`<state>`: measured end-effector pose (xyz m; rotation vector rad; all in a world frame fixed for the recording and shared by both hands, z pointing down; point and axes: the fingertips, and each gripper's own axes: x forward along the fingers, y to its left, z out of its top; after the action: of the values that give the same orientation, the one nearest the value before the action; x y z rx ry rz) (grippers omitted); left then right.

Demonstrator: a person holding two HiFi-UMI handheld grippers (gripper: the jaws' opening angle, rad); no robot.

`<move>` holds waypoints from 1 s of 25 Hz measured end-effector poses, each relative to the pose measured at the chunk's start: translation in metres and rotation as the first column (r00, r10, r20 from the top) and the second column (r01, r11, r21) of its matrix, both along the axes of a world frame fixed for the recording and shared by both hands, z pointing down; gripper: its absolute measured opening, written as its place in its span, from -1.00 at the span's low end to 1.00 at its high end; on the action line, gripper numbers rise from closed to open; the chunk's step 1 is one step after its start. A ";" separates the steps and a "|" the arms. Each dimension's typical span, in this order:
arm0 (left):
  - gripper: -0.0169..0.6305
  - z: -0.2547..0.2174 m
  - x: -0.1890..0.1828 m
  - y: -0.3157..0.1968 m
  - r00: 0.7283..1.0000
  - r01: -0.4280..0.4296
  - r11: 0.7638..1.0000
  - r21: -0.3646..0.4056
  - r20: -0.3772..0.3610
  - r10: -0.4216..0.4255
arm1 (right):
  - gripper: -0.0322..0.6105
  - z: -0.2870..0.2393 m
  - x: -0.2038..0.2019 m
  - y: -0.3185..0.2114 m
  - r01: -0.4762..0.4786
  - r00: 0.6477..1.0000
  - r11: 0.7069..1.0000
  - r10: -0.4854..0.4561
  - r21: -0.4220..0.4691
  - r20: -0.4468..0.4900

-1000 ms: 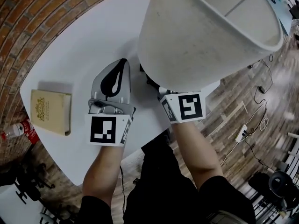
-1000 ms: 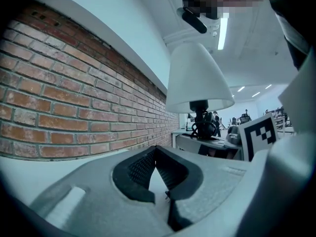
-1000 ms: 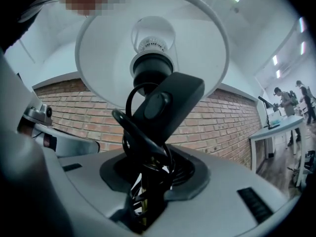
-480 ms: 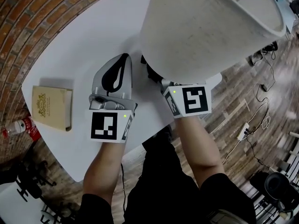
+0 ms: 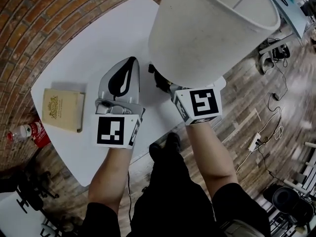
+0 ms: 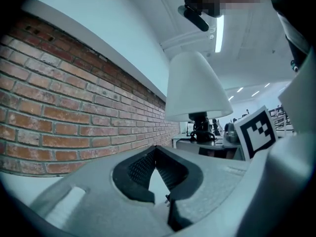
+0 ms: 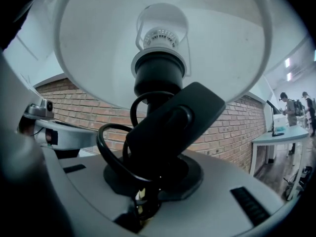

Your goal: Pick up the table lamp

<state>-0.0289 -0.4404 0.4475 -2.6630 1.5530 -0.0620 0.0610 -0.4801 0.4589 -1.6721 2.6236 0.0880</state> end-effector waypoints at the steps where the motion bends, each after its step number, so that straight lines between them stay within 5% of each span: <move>1: -0.92 -0.006 -0.001 0.002 1.000 0.002 1.000 0.003 -0.001 -0.002 | -0.69 -0.003 0.000 0.003 0.003 1.000 1.000 -0.003 -0.012 -0.005; 25: -0.92 -0.171 -0.030 0.128 0.999 0.001 1.000 0.015 0.032 -0.002 | -0.70 -0.178 0.002 0.119 0.080 0.996 0.994 -0.083 -0.081 -0.038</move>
<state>-0.0589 -0.3121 0.2765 -2.6362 1.5400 -0.0915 0.0625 -0.3612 0.2804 -1.5996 2.7570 0.0167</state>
